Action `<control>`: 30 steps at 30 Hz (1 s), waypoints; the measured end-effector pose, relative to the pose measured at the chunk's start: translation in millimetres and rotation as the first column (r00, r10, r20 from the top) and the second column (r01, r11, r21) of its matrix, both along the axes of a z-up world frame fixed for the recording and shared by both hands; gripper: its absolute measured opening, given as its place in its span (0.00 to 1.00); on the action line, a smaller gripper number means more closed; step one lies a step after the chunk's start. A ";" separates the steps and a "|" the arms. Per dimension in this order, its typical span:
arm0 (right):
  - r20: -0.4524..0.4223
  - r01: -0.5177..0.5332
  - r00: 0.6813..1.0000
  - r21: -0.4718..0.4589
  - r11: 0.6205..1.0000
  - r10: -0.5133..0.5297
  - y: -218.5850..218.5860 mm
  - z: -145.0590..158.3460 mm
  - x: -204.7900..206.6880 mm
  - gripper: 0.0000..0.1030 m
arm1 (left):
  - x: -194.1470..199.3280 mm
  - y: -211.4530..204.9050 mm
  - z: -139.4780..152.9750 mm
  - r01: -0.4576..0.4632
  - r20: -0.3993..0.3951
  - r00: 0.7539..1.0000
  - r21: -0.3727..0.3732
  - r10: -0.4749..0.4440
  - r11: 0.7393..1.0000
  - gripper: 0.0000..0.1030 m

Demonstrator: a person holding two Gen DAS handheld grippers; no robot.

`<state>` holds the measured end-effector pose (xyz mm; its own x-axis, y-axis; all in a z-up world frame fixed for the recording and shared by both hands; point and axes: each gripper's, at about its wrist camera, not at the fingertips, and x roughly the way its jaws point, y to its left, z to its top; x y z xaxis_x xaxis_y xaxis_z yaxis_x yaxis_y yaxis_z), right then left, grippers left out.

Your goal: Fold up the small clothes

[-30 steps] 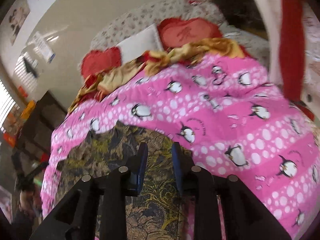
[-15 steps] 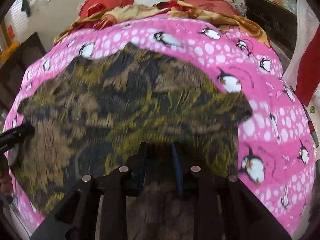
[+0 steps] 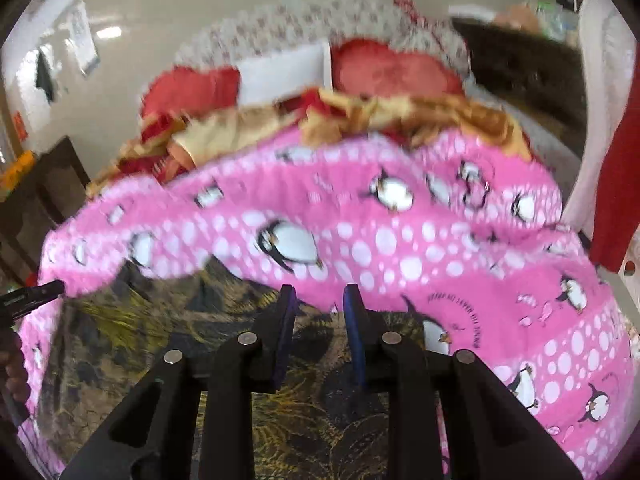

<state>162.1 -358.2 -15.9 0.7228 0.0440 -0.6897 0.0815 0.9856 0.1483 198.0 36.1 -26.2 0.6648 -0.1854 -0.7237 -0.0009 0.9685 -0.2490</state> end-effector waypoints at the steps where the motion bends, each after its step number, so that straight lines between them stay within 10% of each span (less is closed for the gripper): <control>1: 0.012 -0.002 1.000 -0.001 1.000 0.002 3.0 2.2 -5.0 0.27 | -5.5 -8.2 -0.1 0.030 0.011 0.999 -0.002 -0.030 1.000 0.51; 6: -0.027 -0.074 0.997 -0.016 0.997 0.074 49.5 0.2 -7.1 0.27 | -11.7 -77.4 -20.0 0.206 -0.015 0.979 0.051 -0.206 0.977 0.51; 13: -0.225 -0.052 0.974 -0.114 0.992 0.026 79.3 -53.5 27.7 0.27 | -0.6 -99.1 -65.2 0.147 -0.059 0.989 0.184 -0.139 0.972 0.52; 30: -0.126 0.005 0.992 -0.095 0.995 -0.017 89.5 -41.8 5.2 0.29 | -2.7 -103.1 -69.2 0.137 -0.040 0.990 0.217 -0.132 0.966 0.53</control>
